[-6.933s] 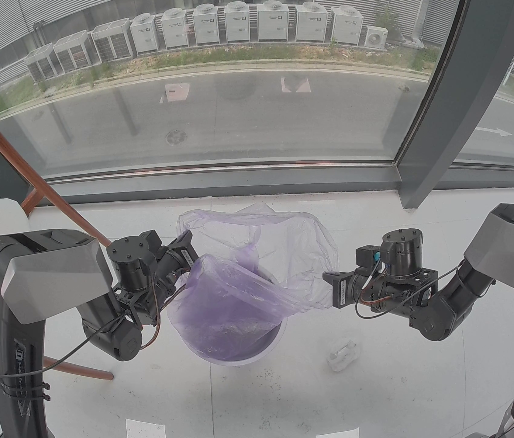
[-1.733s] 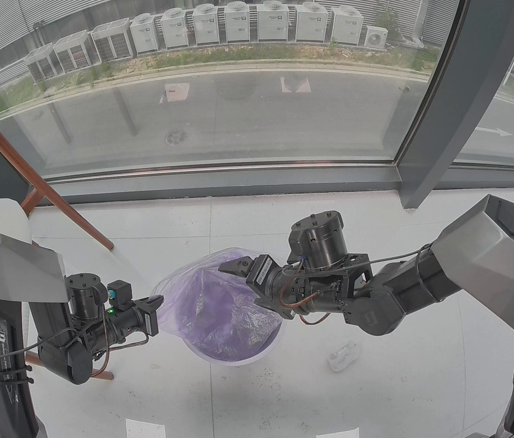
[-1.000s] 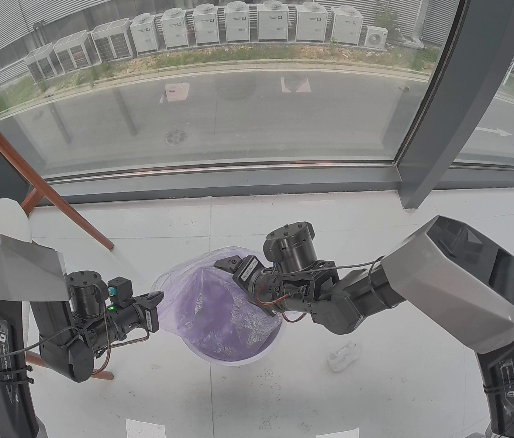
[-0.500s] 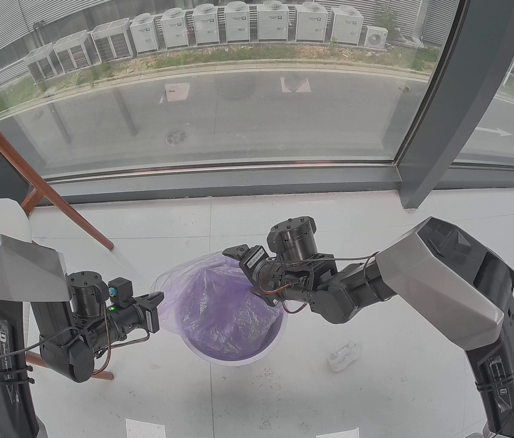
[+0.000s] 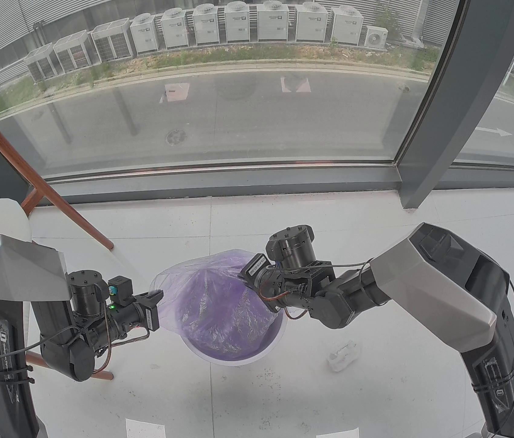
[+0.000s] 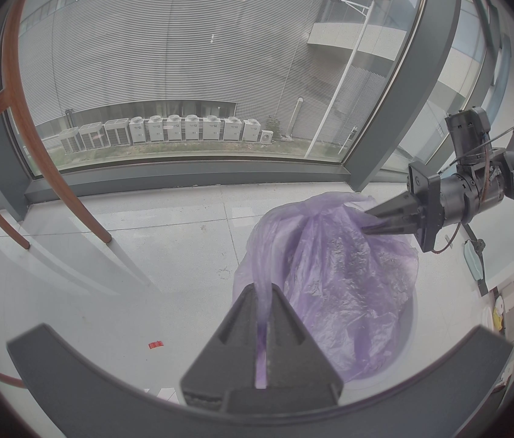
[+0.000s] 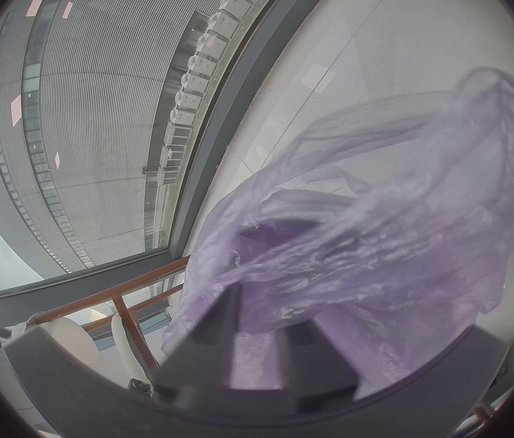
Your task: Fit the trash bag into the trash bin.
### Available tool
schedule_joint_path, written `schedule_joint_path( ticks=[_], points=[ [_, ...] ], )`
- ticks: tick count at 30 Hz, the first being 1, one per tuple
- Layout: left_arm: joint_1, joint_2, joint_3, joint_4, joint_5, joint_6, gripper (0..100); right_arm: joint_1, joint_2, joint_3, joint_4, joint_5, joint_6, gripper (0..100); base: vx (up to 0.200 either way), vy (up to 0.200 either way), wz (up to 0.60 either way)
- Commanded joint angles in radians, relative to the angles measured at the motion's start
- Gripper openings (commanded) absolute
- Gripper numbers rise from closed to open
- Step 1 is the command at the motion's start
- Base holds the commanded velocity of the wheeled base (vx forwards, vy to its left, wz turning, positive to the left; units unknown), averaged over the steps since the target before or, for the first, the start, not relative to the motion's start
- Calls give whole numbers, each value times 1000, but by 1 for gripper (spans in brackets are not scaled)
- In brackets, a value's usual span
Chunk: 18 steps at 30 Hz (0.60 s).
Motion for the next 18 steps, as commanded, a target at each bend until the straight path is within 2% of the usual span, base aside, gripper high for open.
schedule_joint_path(
  ticks=[1,8,12,17,18],
  points=[
    [2,2,-6,-18,4,-1,0,8,-20,28,0,1,-4,0,0,0,0],
    [5,3,-7,-18,9,2,0,48,-130,149,60,0,-94,0,0,0,0],
    [7,5,-7,-18,85,7,0,117,-259,302,134,1,-235,0,0,0,0],
    [10,17,7,-18,99,8,0,194,-331,454,163,-2,-404,0,0,0,0],
    [10,17,7,-18,99,8,0,202,-339,468,163,-2,-413,0,0,0,0]
  ],
)
